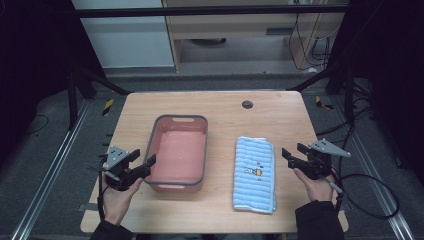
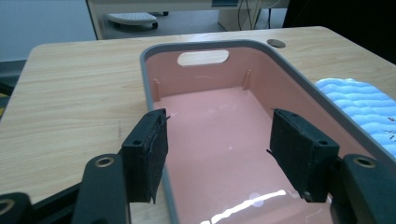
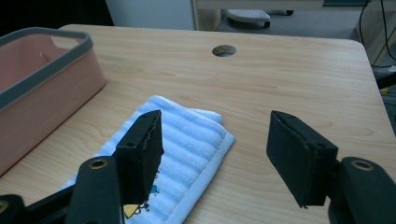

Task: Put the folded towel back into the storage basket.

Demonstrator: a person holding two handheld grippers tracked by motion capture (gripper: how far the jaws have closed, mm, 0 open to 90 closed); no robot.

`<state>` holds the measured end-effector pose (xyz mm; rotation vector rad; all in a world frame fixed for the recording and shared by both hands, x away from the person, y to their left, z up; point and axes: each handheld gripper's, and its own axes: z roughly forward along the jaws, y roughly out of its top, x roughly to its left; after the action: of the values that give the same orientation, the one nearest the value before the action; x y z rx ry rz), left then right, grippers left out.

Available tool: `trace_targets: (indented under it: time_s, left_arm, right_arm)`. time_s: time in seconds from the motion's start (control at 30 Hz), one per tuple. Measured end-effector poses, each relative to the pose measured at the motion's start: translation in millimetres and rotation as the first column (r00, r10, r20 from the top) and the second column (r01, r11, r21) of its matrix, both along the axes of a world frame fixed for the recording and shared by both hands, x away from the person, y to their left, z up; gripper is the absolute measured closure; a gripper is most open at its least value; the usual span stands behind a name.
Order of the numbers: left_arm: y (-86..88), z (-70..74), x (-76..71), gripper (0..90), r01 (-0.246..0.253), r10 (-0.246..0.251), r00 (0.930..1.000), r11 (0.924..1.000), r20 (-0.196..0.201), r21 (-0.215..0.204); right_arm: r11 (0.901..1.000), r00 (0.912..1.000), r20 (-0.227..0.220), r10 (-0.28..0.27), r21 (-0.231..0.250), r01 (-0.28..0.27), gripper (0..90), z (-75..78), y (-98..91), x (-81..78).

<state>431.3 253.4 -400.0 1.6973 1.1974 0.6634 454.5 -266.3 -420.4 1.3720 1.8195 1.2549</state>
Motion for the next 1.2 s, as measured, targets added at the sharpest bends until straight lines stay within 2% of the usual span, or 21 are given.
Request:
trace_targets:
  time_s: [0.37,0.63,1.03,1.2]
  left_arm:
    - [-30.5,3.6,4.0,37.5,0.052,-0.052,0.9986,0.9986,0.01,0.007]
    - [-48.5,6.7,5.0,38.1,0.08,-0.08,0.9966,0.9967,0.018,0.015]
    - [-83.3,6.6,5.0,39.5,0.135,-0.135,0.9906,0.9905,0.019,0.025]
    - [-102.9,5.4,4.1,39.9,0.169,-0.169,0.9854,0.9852,0.017,0.031]
  right_arm:
    - [0.9999,1.0,0.007,-0.006,0.016,0.006,40.4,8.8,2.1,6.5]
    - [1.0,0.9999,0.011,-0.001,0.007,0.001,40.9,11.0,7.6,11.1]
    - [1.0,1.0,0.004,0.003,-0.007,-0.003,43.1,12.0,13.6,20.0]
    - [0.9999,1.0,0.002,0.001,-0.012,-0.001,43.7,11.4,15.7,24.5]
